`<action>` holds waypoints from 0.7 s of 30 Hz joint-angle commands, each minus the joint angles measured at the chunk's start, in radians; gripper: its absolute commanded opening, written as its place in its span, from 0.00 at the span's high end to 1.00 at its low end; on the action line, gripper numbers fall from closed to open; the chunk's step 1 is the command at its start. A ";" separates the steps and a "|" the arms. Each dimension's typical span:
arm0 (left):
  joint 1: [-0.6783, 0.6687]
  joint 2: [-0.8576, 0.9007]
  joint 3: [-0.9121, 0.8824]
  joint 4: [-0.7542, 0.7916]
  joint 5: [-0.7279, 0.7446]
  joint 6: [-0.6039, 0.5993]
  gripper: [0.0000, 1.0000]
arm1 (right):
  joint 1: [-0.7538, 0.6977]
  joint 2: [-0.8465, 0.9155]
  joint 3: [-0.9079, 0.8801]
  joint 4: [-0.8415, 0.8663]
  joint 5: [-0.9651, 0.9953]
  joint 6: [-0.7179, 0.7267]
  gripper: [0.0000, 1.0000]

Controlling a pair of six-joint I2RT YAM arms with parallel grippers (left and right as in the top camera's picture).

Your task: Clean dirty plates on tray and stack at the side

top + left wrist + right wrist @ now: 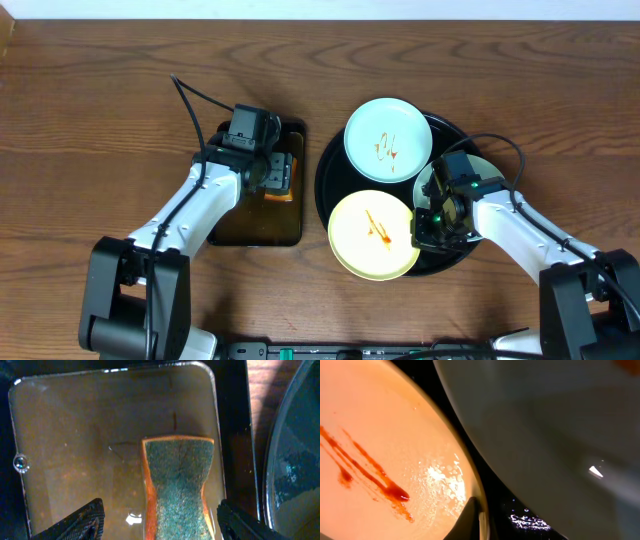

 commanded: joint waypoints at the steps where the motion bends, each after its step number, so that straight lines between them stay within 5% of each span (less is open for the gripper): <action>1: -0.002 0.011 -0.017 0.019 -0.012 0.010 0.27 | 0.009 0.005 0.013 0.001 -0.002 0.001 0.99; 21: -0.003 0.089 -0.020 0.019 -0.008 0.008 0.29 | 0.009 0.005 0.013 0.013 -0.002 0.001 0.99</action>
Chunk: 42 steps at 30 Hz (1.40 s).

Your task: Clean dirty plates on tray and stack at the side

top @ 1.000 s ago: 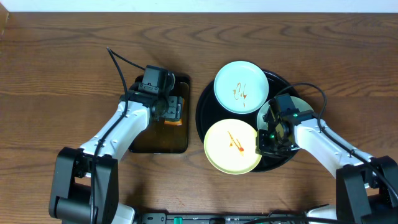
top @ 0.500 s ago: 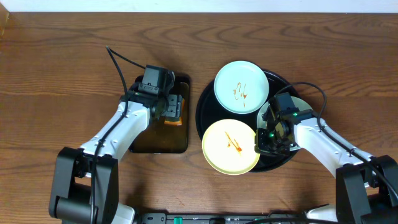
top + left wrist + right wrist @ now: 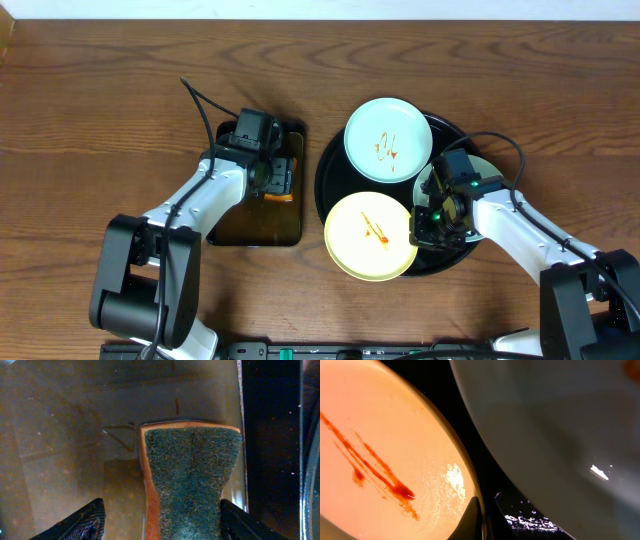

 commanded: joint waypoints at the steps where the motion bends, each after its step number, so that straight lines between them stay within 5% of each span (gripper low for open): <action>1: -0.006 0.004 -0.012 0.002 -0.008 0.009 0.29 | 0.009 0.005 0.005 0.005 0.014 -0.001 0.99; 16: -0.069 0.056 -0.019 0.022 -0.033 0.009 0.52 | 0.009 0.005 0.005 0.010 0.014 -0.002 0.99; 23: -0.069 0.054 -0.019 0.019 -0.045 0.009 0.92 | 0.009 0.005 0.005 0.006 0.014 -0.002 0.99; 35: -0.069 -0.111 -0.018 -0.032 -0.114 0.003 0.92 | 0.009 0.005 0.005 0.007 0.015 -0.002 0.99; 40: -0.069 -0.100 -0.019 -0.106 -0.114 -0.033 0.83 | 0.008 0.005 0.005 0.006 0.014 -0.002 0.99; 42: -0.069 -0.094 -0.019 -0.124 -0.113 -0.033 0.70 | 0.009 0.005 0.005 0.006 0.014 -0.002 0.99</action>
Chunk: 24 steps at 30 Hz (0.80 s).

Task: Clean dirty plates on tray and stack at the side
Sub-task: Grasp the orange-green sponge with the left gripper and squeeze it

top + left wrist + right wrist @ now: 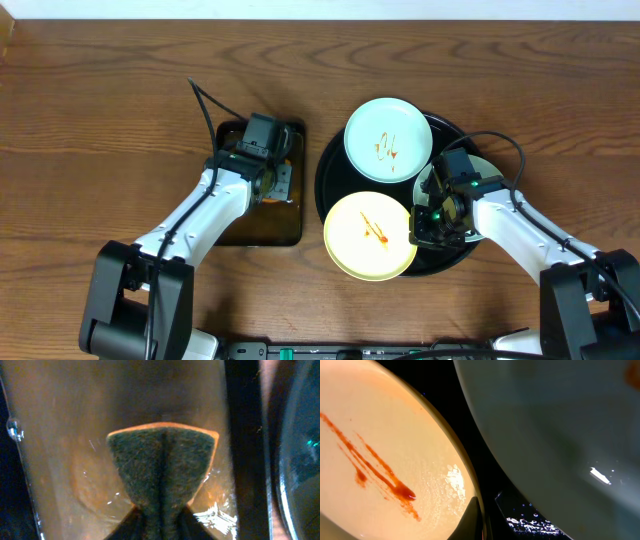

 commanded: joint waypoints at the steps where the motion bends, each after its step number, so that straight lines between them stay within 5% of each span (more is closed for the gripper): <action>1: 0.001 0.011 -0.005 -0.021 -0.020 -0.023 0.61 | 0.009 0.005 0.005 -0.001 0.016 -0.002 0.99; 10: 0.001 0.011 -0.005 -0.019 -0.021 -0.023 0.51 | 0.009 0.005 0.005 -0.005 0.016 -0.002 0.99; 24: 0.001 0.011 -0.113 0.068 -0.024 -0.023 0.51 | 0.009 0.005 0.005 -0.008 0.016 -0.002 0.99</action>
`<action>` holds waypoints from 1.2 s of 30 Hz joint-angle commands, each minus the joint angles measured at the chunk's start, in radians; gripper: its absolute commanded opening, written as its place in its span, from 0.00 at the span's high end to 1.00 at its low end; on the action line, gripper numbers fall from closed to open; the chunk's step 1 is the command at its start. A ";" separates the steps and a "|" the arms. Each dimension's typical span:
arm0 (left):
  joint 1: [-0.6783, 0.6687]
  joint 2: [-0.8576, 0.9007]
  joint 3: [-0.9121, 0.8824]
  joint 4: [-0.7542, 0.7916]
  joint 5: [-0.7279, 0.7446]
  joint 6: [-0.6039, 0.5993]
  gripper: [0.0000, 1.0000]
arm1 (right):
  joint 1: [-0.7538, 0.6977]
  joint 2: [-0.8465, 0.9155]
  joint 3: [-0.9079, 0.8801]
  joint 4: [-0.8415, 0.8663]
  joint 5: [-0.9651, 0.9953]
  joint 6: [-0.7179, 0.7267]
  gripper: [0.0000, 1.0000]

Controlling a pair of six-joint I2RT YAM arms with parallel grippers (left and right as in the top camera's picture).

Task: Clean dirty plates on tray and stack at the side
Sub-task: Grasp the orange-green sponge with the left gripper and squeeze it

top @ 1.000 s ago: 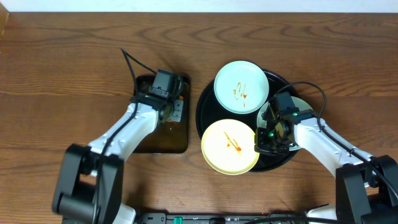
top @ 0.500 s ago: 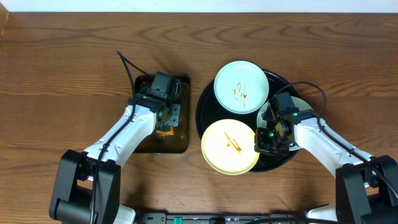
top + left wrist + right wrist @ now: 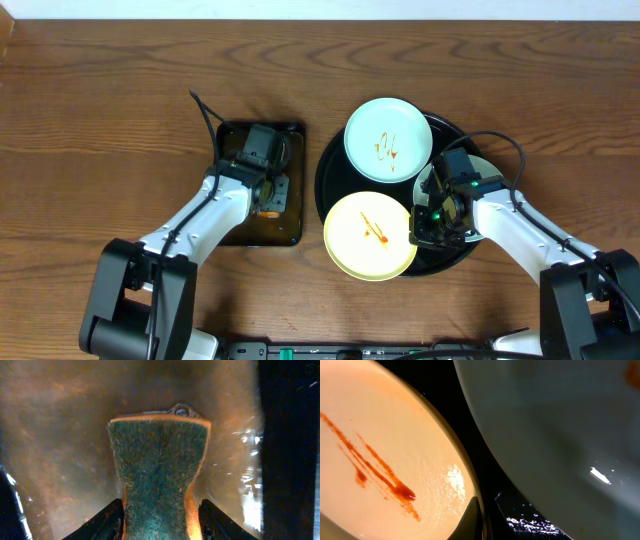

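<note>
A yellow plate streaked with red sauce lies at the front of the black round tray. My right gripper is shut on its right rim; one finger rests on the plate, the other is hidden beneath. A pale green plate with sauce marks sits at the tray's back. A third pale plate lies at the right, partly under my right arm. My left gripper is shut on the green-and-orange sponge, down in the water tub.
The tub of brownish water stands just left of the tray, a narrow strip of wood between them. The water around the sponge is rippled. Bare wooden table stretches out to the left and along the back.
My left gripper has moved with the sponge toward the tub's near end. Its jaws stand wider, so the sponge is no longer pinched narrow. The right gripper and plates are unchanged.
My left gripper first hung open over the sponge lying in the tub, then stood open around it. Later it was shut, squeezing the sponge, and now holds it nearer in the water. My right gripper kept hold of the yellow plate's rim throughout.
</note>
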 commanded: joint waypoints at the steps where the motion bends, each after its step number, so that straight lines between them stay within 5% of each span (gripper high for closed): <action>1: 0.001 0.011 -0.037 0.037 -0.014 0.001 0.51 | 0.009 0.005 0.005 -0.006 0.016 -0.002 0.99; 6: 0.000 0.011 -0.045 0.069 -0.014 0.001 0.92 | 0.009 0.005 0.005 -0.007 0.016 -0.002 0.99; 36: -0.001 -0.110 -0.034 0.129 0.073 -0.163 0.93 | 0.009 0.005 0.005 -0.007 0.016 -0.002 0.99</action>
